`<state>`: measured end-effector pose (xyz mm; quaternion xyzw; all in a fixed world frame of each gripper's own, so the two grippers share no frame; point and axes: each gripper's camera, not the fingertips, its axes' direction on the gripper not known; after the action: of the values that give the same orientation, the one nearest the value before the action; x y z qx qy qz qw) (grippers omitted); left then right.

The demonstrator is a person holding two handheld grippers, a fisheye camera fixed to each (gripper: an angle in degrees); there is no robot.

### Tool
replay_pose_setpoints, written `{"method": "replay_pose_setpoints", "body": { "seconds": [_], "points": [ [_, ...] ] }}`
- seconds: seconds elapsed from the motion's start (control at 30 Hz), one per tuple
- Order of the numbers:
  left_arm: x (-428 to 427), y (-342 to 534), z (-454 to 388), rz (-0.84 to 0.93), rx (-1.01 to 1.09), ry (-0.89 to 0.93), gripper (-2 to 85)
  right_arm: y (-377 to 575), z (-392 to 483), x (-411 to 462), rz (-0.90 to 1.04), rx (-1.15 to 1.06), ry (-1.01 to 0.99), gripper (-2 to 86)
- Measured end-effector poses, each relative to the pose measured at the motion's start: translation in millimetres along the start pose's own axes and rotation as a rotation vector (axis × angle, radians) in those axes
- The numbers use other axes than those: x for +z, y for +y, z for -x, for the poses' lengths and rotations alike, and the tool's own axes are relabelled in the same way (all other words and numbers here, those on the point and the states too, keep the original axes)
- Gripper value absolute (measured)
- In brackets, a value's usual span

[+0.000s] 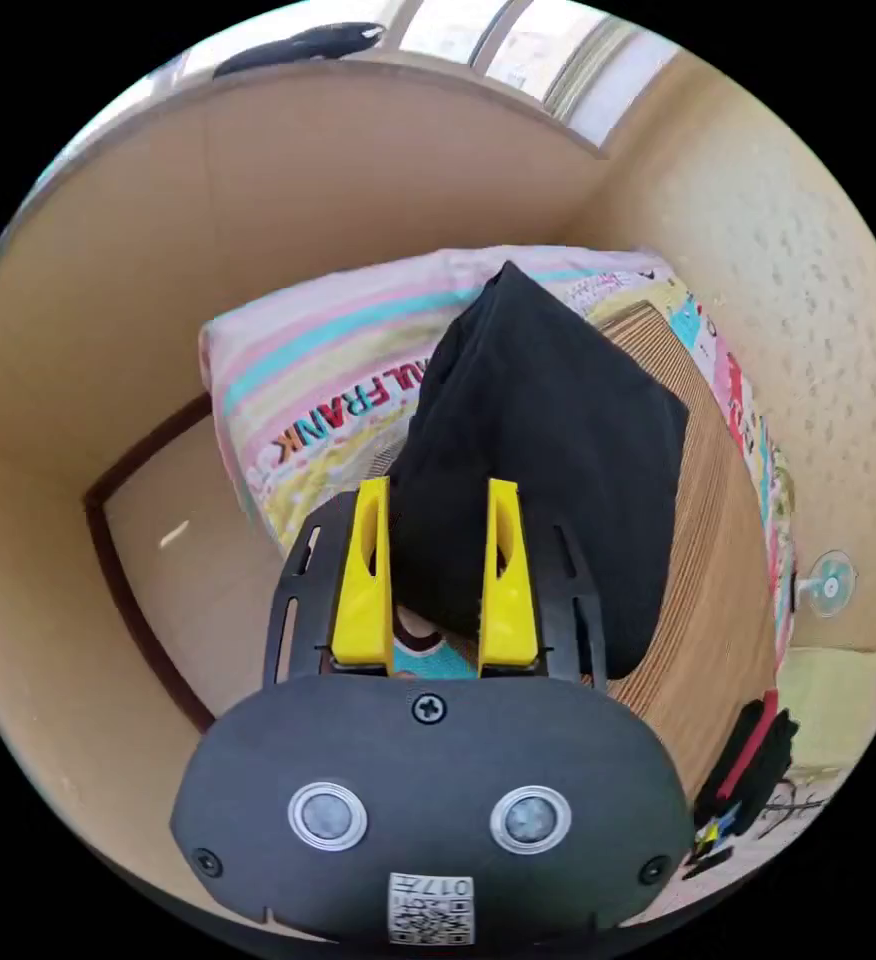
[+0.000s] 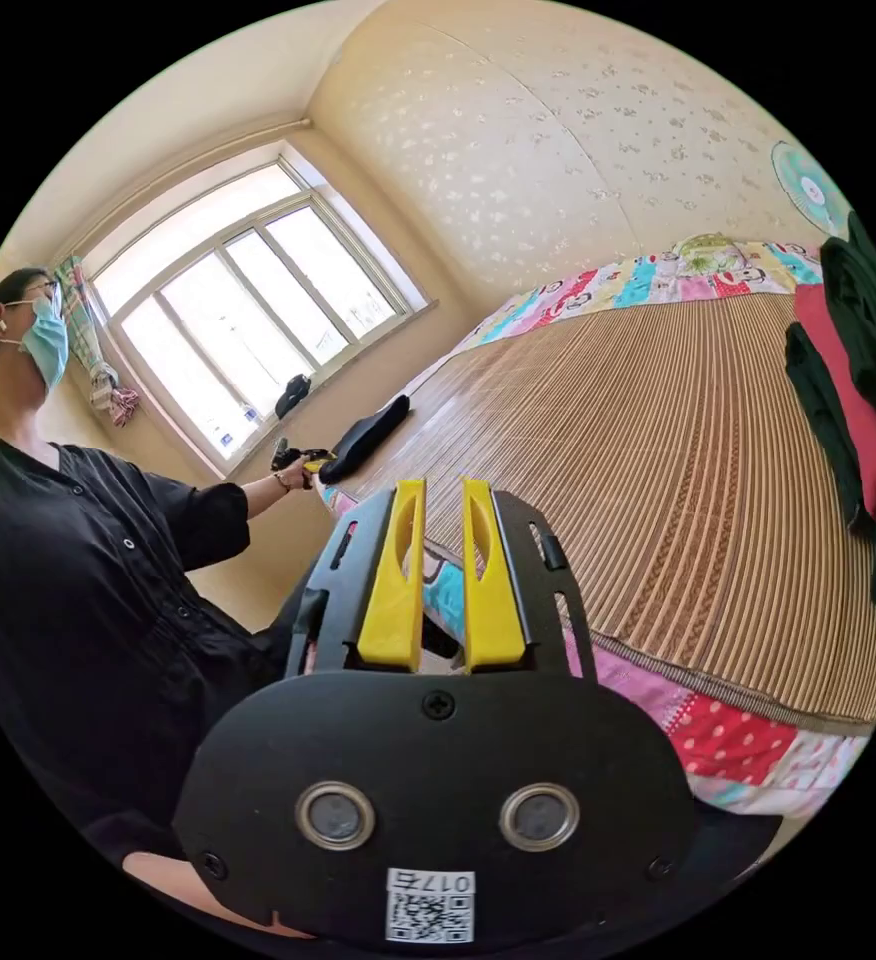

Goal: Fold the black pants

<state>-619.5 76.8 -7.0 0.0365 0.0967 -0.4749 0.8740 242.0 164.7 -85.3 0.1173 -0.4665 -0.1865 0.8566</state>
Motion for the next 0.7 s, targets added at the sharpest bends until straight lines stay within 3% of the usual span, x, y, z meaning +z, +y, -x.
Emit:
{"method": "replay_pose_setpoints", "body": {
  "seconds": [0.07, 0.17, 0.23, 0.3, 0.4, 0.53, 0.6, 0.7],
  "points": [
    [-2, -3, -13, 0.027, -0.008, 0.049, 9.4, 10, 9, -16, -0.004, -0.003, 0.035, 3.7],
    [-15, 18, -93, 0.040, 0.300, 0.434, 5.2, 16, 20, -39, -0.078, -0.033, 0.079, 1.8],
    [-32, 57, -170, 0.049, 0.593, 0.466, 5.0, 11, 21, -46, -0.101, -0.040, 0.082, 1.3],
    [-47, 145, -255, 0.008, 0.959, 0.454, 4.8, 0, 22, -46, -0.097, -0.053, 0.087, 1.0],
    [-31, 250, -305, 0.113, 1.168, 0.653, 4.9, -18, 35, -37, -0.125, -0.120, 0.114, 0.8],
    [19, 367, -315, 0.330, 1.213, 0.808, 5.0, -46, 46, 0, -0.111, -0.151, 0.118, 1.0],
    [46, 427, -294, 0.538, 1.131, 0.912, 5.0, -69, 55, 29, -0.010, -0.181, 0.117, 1.5],
    [40, 479, -248, 0.626, 1.108, 0.929, 5.0, -118, 90, 95, 0.167, -0.310, 0.149, 3.9]
  ]
}}
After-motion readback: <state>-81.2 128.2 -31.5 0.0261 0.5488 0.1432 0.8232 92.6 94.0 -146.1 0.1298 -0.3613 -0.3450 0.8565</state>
